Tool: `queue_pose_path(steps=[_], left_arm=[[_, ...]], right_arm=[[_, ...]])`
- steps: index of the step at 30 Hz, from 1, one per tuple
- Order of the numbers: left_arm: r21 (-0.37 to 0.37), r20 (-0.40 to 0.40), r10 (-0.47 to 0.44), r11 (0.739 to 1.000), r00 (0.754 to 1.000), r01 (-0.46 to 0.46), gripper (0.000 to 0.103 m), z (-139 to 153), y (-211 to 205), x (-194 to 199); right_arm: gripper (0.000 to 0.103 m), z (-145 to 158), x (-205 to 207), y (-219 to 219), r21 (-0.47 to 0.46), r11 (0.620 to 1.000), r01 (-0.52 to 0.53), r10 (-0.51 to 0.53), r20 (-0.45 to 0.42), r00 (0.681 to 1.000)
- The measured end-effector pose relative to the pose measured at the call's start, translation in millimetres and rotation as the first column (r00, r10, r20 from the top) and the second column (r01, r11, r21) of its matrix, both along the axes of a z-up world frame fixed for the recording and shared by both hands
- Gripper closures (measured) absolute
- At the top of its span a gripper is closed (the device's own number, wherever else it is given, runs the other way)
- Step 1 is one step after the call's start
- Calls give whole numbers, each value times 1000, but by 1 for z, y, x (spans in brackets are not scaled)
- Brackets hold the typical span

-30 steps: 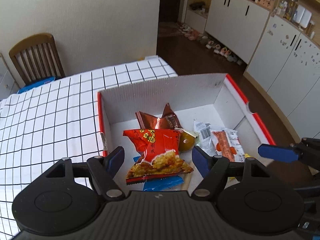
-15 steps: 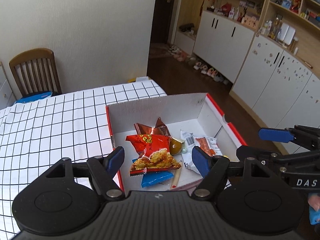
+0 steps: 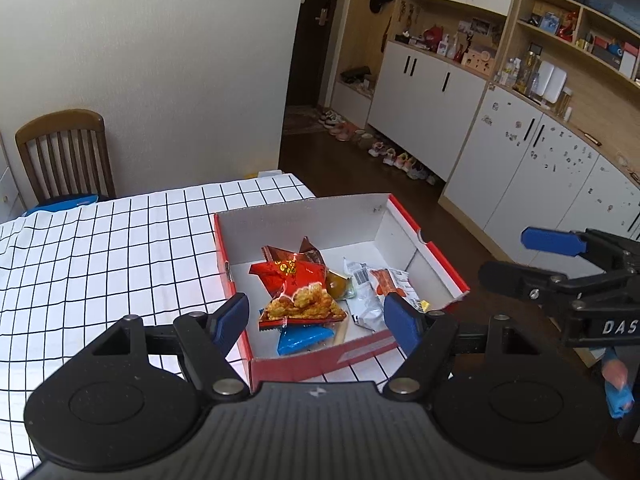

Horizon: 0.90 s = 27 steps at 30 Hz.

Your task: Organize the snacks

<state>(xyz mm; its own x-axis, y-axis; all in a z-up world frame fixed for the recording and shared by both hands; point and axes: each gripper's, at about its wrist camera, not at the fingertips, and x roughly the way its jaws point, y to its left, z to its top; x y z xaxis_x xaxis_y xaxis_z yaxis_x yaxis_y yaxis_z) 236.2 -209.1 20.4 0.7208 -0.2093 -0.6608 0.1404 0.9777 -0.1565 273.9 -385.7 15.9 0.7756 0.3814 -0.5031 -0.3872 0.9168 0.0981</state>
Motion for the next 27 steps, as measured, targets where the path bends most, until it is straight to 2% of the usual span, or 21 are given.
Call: queue_pose_path(steps=[2, 4, 8, 11, 12, 15, 18, 27], left_arm=[[4, 11, -1, 1000, 1000, 1, 29, 1, 1, -7], [7, 21, -6, 1000, 1000, 6, 20, 2, 0, -13], [28, 50, 1, 1000, 999, -2, 20, 4, -2, -25], [16, 54, 2, 1000, 999, -3, 19, 4, -2, -29], [11, 54, 7, 1000, 999, -7, 17, 4, -1, -30], [-1, 59, 26, 1000, 998, -26, 3, 3, 0, -33], [-24, 56, 38, 999, 998, -36, 2, 1, 3, -35], [-17, 71, 44, 999, 997, -43, 2, 3, -3, -42]], right_arm=[[2, 2, -6, -2, 19, 1000, 1, -1, 24, 1000], [0, 3, -11, -3, 24, 1000, 4, -5, 46, 999], [0, 7, -21, -1, 23, 1000, 6, -8, 84, 996], [0, 7, -27, -2, 29, 1000, 10, -13, 97, 995], [0, 7, -30, -1, 28, 1000, 14, -17, 104, 994], [0, 6, -35, -2, 27, 999, 17, -20, 112, 994], [0, 6, -38, -4, 28, 999, 20, -23, 117, 993], [0, 0, -44, -5, 36, 999, 12, -16, 94, 995]])
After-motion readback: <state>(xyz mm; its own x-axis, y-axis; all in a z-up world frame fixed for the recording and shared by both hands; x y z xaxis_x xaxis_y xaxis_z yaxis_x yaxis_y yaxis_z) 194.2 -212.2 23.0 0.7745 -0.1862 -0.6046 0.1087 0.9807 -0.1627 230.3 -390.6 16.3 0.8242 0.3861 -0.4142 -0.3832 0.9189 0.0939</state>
